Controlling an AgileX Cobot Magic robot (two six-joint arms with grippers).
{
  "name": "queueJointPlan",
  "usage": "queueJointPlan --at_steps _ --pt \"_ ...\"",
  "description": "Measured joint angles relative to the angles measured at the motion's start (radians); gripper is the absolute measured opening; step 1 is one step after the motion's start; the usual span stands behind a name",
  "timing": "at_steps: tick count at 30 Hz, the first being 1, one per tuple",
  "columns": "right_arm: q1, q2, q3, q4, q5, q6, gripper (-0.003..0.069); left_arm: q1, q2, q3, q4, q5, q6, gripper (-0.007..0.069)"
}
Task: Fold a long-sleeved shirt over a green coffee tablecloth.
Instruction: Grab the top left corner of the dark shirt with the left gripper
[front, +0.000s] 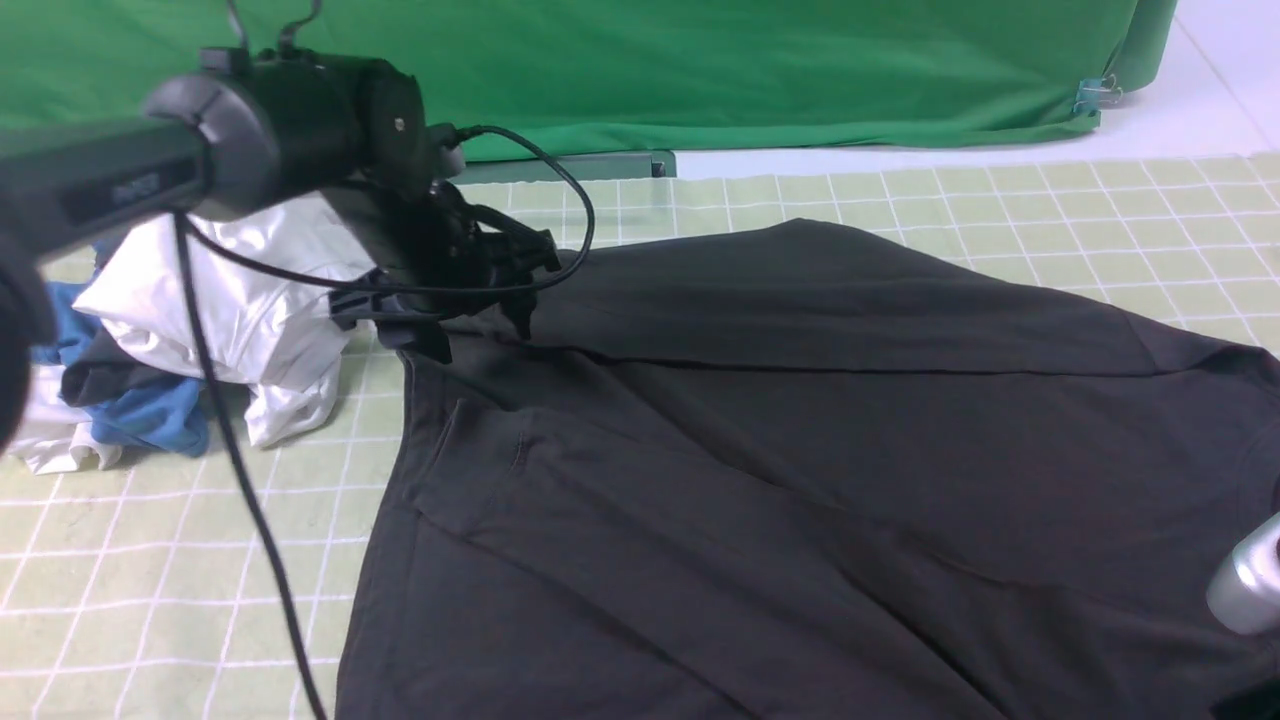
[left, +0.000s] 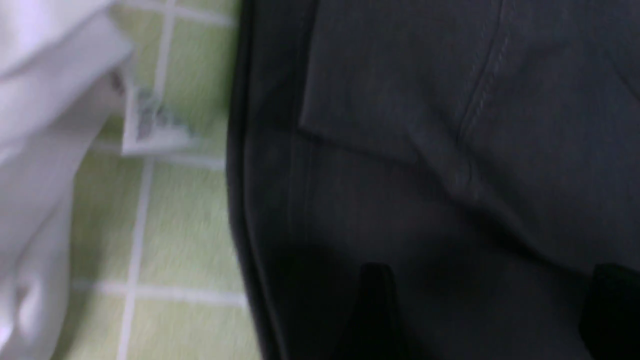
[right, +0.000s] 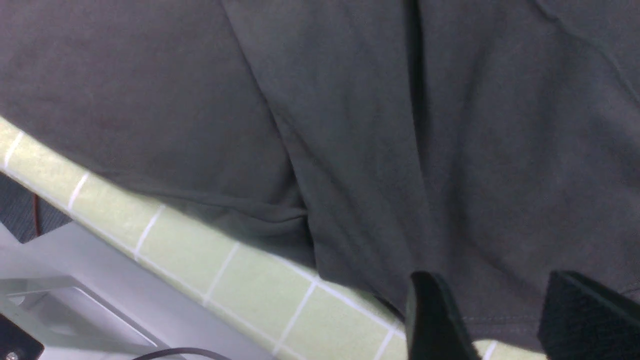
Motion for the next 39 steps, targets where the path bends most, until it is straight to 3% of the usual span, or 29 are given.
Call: queueJointPlan --at_steps 7,22,36,39 --pt "0.000 0.000 0.000 0.001 0.000 0.004 0.0302 0.002 0.058 -0.073 0.091 -0.018 -0.063 0.0563" --pt "0.000 0.000 0.000 0.001 -0.021 0.005 0.0302 0.062 0.075 -0.080 0.037 -0.054 -0.079 0.0554" --pt "0.000 0.000 0.000 0.001 -0.028 0.006 0.0302 0.080 0.102 -0.081 -0.029 -0.063 -0.045 0.0438" --pt "0.000 0.000 0.000 0.001 -0.029 0.006 0.0302 0.080 0.113 -0.081 -0.030 -0.072 -0.026 0.0300"
